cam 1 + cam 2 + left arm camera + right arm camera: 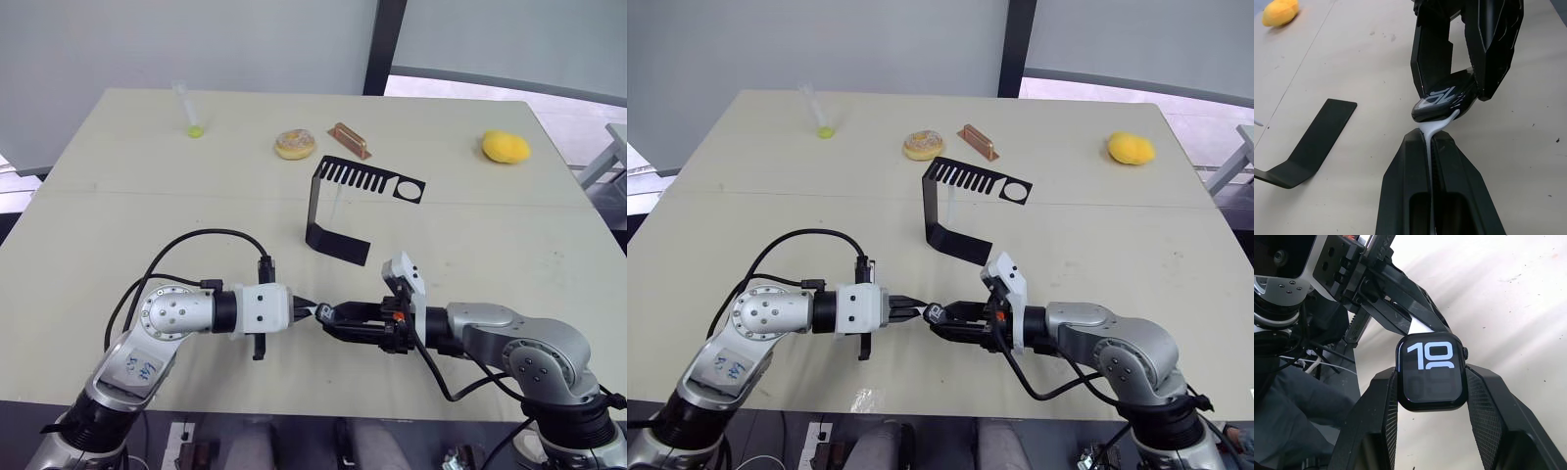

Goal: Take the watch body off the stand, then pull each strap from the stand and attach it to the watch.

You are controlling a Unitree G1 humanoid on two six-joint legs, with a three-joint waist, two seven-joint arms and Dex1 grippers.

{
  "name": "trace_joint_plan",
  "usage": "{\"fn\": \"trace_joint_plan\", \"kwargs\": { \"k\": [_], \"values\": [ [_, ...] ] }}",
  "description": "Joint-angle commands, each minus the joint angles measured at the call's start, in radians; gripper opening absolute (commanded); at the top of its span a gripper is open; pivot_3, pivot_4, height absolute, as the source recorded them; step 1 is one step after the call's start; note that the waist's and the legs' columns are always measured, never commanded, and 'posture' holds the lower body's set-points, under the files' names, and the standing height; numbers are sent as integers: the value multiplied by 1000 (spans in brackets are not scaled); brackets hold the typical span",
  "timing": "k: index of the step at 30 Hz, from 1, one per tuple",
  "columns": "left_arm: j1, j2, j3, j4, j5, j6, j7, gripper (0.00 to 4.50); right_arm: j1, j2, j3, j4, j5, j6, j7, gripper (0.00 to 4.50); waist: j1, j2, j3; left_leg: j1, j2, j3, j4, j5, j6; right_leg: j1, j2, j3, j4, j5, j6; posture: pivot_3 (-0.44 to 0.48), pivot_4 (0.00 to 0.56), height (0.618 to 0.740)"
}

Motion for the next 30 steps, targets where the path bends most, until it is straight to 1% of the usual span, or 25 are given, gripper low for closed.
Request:
{"fn": "trace_joint_plan", "kwargs": {
  "k": [1,8,12,13,14,17,18,19,21,23,24,25,27,28,30],
  "values": [
    [-20,-18,-25,-43,1,-5,11,0,-12,24,17,-42,41,-4,19,1496,0,0,0,0,0,0,0,0,0,0,0,0,0,0,0,0,150,740],
    [-22,-14,-11,-49,-12,-10,-3,0,-9,20,16,-42,31,-5,22,1496,0,0,0,0,0,0,0,0,0,0,0,0,0,0,0,0,150,740],
    [14,5,52,-83,-89,28,-26,0,1,12,11,-42,13,-23,26,1496,-2,0,0,0,0,0,0,0,0,0,0,0,0,0,0,0,150,740],
    [30,20,73,-90,-103,30,-35,624,4,7,12,-44,3,-34,32,1496,-2,0,0,0,0,0,0,0,0,0,0,0,0,0,0,0,150,740],
    [55,40,103,-91,-112,22,-44,937,9,1,12,-47,-10,-51,39,1496,-2,0,0,0,0,0,0,0,0,0,0,0,0,0,0,0,150,740],
    [154,111,220,-59,-157,-32,-98,2333,26,-26,22,-62,-69,-136,87,1496,-4,0,0,0,1,0,0,0,0,-1,0,0,0,0,0,0,150,740],
    [191,131,266,-39,-176,-62,-120,2988,35,-40,29,-70,-100,-180,114,1496,-4,0,0,0,1,0,0,0,0,-1,0,0,0,0,0,0,150,740],
    [226,138,321,-16,-210,-91,-143,3398,47,-60,44,-78,-155,-251,150,1496,-3,0,0,0,0,0,0,0,0,-1,0,0,0,0,0,0,150,740],
    [304,148,446,23,-346,-101,-232,4412,62,-119,95,-85,-306,-431,239,1496,-3,0,0,0,0,0,0,0,0,0,0,0,0,0,0,0,150,740],
    [349,146,519,39,-439,-137,-307,4500,74,-186,165,-65,-483,-639,320,1496,-2,1,0,0,0,0,0,0,0,0,-1,-1,-1,0,-1,0,150,740],
    [364,150,546,40,-475,-130,-328,4500,79,-213,192,-41,-571,-769,358,1496,-2,1,0,0,0,0,0,-1,-1,0,-1,-1,-1,-1,-1,0,150,740],
    [369,153,564,39,-504,-122,-338,4500,84,-226,205,-20,-622,-852,379,1496,-1,0,0,0,0,0,0,-1,-1,0,-1,-1,-2,-1,-1,0,150,740],
    [371,166,590,29,-566,-58,-330,4500,97,-223,202,10,-643,-934,406,1496,1,0,0,1,0,0,0,-1,-1,1,-1,-1,-2,0,-1,0,150,740],
    [373,188,600,25,-586,-29,-338,4500,99,-234,188,45,-670,-1010,425,1496,1,0,0,1,0,0,0,-1,-1,1,-1,-1,-1,0,-1,0,150,740],
    [385,218,612,19,-595,-15,-359,4500,100,-243,166,99,-707,-1114,448,1496,-1,0,0,1,0,0,0,-1,-1,1,-1,-1,-1,0,-1,0,150,740]
  ]
}}
